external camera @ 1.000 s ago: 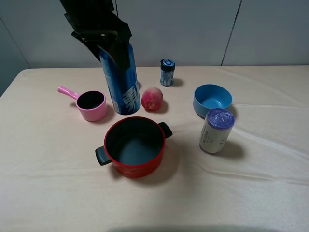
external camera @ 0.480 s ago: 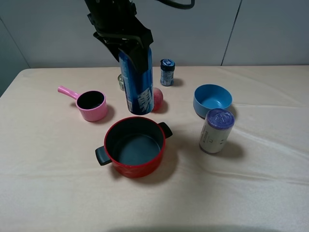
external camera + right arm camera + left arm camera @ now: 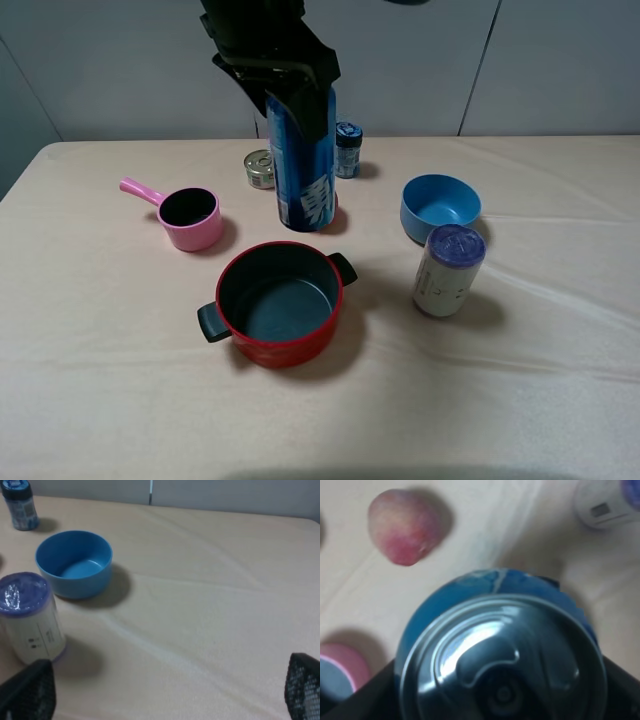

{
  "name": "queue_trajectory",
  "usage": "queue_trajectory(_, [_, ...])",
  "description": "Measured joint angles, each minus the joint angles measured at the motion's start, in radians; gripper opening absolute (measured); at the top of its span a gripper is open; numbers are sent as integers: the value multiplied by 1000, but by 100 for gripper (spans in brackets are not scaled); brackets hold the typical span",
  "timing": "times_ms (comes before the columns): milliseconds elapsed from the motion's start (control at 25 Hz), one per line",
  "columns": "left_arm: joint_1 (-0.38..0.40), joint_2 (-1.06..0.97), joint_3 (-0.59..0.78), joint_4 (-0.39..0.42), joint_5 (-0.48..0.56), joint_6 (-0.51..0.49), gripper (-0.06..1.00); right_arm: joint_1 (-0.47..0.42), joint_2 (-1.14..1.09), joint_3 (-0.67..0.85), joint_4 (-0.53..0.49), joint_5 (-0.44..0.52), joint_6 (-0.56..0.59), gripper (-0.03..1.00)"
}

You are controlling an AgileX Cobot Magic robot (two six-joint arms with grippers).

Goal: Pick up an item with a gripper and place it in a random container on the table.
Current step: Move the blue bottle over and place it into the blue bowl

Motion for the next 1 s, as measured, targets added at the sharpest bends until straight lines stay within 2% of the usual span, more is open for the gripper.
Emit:
queue_trajectory(520, [-47,178,-201,10,1,-1,68,0,0,0,0,0,0,69])
queue_trajectory(1000, [-88,257,-358,7,2,4,68,0,0,0,0,0,0,69])
